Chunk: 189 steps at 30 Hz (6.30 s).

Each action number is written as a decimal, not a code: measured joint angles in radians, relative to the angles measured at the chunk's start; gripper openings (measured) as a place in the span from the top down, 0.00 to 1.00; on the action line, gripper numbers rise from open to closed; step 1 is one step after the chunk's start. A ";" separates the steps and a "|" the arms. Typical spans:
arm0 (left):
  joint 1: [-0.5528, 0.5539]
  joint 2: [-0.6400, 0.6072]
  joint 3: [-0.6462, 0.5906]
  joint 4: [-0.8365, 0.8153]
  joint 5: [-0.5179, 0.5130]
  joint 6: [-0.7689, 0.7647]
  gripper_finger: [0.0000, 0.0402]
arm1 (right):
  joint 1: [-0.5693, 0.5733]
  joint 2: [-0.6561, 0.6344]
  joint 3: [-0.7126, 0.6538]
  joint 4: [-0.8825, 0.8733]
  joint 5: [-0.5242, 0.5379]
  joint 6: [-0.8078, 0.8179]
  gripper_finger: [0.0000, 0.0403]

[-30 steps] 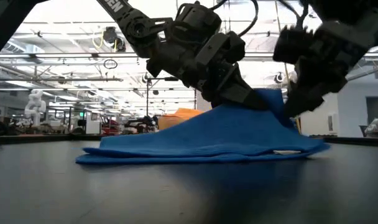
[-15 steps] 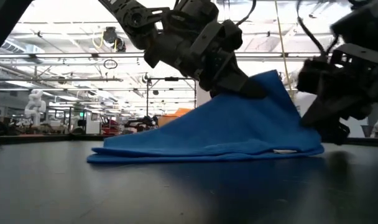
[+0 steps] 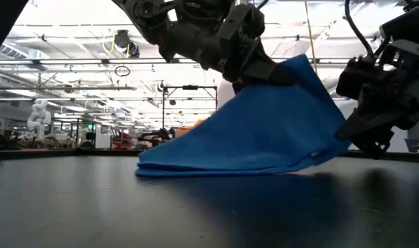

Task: Fold microfiber towels
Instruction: Fold the blue microfiber cloth, then put the blue microfiber cloth into the orange bin

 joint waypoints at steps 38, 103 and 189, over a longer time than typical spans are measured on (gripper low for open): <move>-0.375 -0.492 -0.390 0.213 -0.415 -0.242 1.00 | 0.138 -0.190 0.578 -0.579 -0.127 -0.277 1.00; -0.127 -0.347 -0.880 0.518 -0.358 0.324 0.95 | -0.093 0.345 0.611 -0.371 -0.087 -0.419 0.99; 0.107 -0.480 -0.552 -0.010 -0.210 0.034 0.99 | -0.278 0.140 0.688 -0.721 -0.013 -0.502 0.99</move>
